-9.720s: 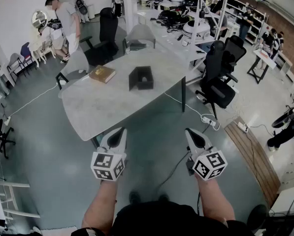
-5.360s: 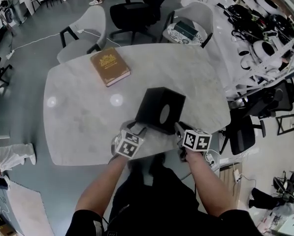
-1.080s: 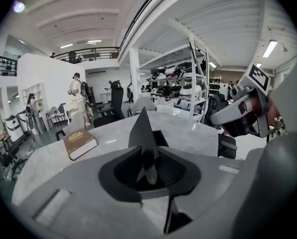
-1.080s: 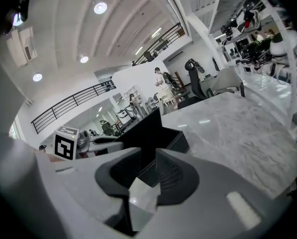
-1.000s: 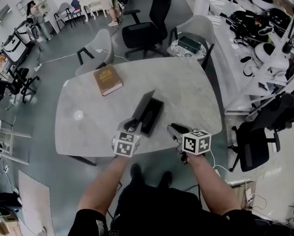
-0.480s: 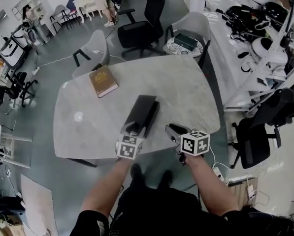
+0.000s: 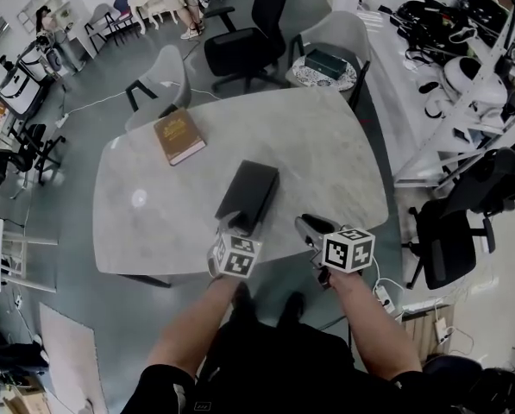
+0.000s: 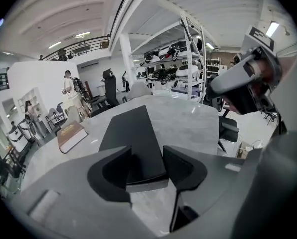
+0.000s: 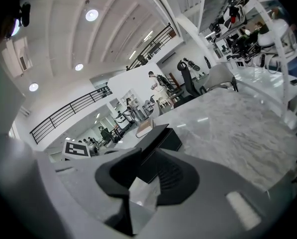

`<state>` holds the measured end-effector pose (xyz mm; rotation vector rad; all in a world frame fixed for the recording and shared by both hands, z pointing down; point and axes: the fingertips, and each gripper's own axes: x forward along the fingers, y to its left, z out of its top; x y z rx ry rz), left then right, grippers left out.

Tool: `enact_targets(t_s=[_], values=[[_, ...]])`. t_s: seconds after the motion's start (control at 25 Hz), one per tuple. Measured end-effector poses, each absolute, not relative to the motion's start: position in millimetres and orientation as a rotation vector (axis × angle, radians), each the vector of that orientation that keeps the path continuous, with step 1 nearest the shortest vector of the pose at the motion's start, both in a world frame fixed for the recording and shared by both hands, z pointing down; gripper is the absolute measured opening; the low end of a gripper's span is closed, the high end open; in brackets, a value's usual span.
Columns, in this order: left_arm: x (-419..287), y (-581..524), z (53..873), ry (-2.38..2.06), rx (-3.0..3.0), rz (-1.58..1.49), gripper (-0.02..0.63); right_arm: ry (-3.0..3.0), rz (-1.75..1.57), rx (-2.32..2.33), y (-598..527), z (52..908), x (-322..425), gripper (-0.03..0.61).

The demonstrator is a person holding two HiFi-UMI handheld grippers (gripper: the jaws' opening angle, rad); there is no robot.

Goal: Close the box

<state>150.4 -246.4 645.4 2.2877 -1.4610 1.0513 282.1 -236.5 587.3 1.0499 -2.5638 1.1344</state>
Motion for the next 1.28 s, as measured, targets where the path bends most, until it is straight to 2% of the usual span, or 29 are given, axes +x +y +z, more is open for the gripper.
enact_targets(t_s=[0.52,1.0,1.28], values=[[152,-251,649,-1.437,2.249,0.954,0.199,-2.555,1.182,1.080,-231,595,290,0.092],[152,-240,553,-1.344,2.413,0.555,0.195,-2.613,1.059,1.061,-223,563,285,0.091],[127,-222,520,-1.435,2.458,0.453,0.153,-2.671,0.956,0.996,-214,530,254,0.067]])
